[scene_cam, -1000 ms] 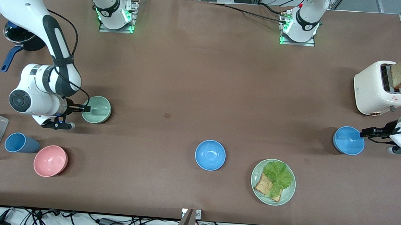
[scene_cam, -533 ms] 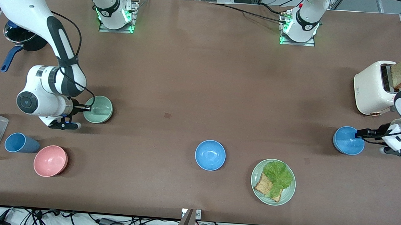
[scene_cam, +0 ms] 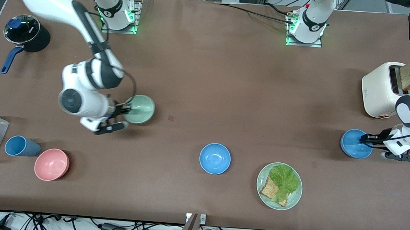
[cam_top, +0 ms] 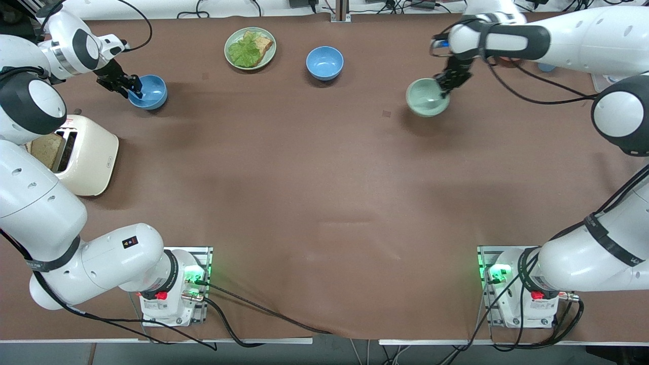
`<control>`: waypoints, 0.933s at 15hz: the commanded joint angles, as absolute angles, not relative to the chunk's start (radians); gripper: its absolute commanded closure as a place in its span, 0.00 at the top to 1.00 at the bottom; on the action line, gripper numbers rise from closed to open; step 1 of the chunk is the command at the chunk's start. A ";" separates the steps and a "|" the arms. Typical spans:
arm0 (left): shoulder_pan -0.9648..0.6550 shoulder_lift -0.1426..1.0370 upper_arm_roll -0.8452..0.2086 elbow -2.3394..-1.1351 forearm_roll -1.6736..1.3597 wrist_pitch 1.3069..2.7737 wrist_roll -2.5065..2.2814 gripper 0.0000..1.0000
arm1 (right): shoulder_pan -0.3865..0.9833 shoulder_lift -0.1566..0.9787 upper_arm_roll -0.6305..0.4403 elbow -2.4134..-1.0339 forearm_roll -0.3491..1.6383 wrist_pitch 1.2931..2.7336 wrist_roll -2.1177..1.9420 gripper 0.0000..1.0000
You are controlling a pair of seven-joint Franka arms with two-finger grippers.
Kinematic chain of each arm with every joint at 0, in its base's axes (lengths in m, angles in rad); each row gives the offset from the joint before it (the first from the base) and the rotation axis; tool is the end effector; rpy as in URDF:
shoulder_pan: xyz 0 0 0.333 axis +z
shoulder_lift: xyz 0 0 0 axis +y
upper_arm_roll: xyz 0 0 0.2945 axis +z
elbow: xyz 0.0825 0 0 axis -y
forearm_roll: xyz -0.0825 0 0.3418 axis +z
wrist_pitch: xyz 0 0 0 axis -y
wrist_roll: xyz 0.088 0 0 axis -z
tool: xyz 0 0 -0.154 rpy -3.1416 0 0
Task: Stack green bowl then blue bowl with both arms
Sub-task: 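Grasp the green bowl with the right gripper while the left gripper grasps the blue bowl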
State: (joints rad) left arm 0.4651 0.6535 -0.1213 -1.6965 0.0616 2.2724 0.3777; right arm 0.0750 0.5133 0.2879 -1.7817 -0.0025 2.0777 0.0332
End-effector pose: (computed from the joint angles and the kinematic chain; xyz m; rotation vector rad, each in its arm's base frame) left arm 0.5831 0.2170 0.1773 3.0867 -0.0823 -0.0884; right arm 0.5462 0.2012 0.2264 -2.9877 -0.4664 0.3350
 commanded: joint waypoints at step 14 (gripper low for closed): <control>0.449 0.491 -0.320 -1.606 0.061 1.849 0.298 0.00 | 0.502 0.687 0.290 -1.663 0.046 2.200 0.700 0.00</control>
